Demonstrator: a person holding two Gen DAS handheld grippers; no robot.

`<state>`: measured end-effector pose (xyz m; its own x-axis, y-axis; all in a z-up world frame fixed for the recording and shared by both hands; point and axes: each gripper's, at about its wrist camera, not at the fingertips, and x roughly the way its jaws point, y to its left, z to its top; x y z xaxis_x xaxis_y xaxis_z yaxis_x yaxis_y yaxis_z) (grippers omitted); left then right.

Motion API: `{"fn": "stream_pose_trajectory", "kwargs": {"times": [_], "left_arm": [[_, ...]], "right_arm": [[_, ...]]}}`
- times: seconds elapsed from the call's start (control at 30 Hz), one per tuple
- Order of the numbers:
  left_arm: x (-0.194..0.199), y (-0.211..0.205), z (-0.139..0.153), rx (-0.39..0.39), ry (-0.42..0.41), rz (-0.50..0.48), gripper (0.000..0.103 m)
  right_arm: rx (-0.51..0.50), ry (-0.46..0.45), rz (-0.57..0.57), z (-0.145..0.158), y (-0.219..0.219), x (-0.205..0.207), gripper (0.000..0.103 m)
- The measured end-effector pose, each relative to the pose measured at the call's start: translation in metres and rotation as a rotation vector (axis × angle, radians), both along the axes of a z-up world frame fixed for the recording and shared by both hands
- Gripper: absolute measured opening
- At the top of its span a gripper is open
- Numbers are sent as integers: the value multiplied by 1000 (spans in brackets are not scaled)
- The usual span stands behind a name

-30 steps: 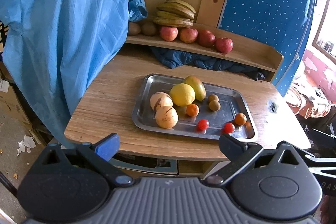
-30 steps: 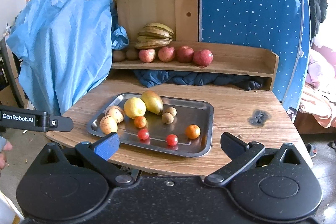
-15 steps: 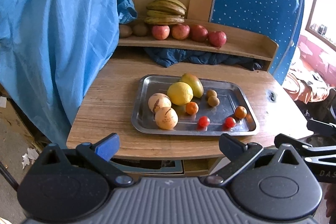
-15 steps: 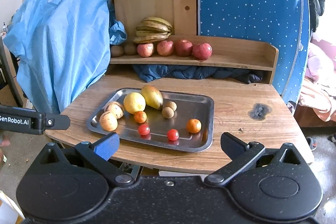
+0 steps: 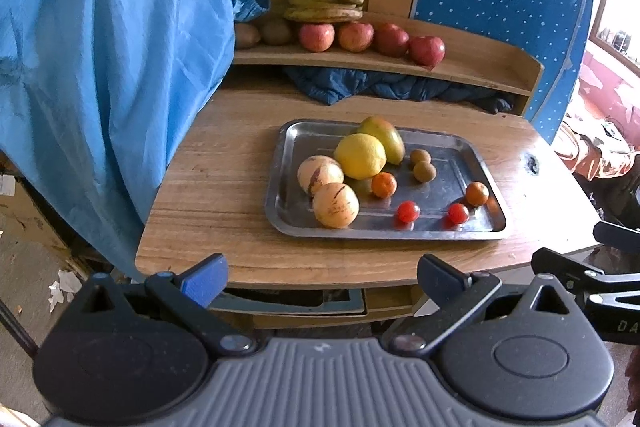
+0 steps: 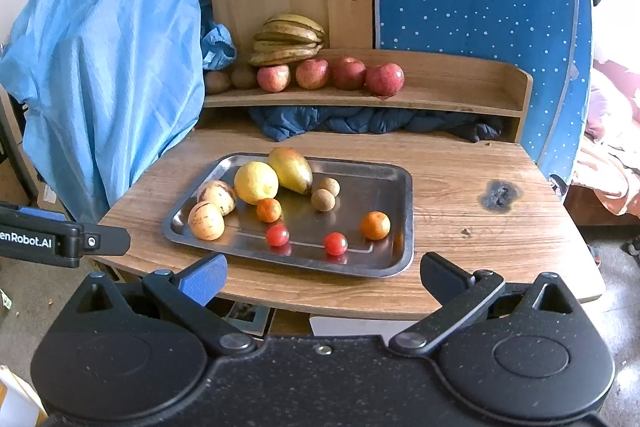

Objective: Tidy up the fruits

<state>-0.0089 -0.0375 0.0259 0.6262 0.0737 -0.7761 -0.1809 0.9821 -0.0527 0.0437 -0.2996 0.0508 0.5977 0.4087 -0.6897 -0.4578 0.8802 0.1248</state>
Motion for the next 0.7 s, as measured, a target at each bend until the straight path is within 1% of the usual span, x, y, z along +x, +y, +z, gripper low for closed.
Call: {"fn": "stream_pose_trajectory", "kwargs": {"times": [0.57,0.7], "left_arm": [[-3,11,0,-13,2,-7,102],[-7,14,0,-30,-3,-17,102]], "right_arm": [[-14,2,6,2,11,-4,102],[-17,4,9,3,14,-6,102]]}}
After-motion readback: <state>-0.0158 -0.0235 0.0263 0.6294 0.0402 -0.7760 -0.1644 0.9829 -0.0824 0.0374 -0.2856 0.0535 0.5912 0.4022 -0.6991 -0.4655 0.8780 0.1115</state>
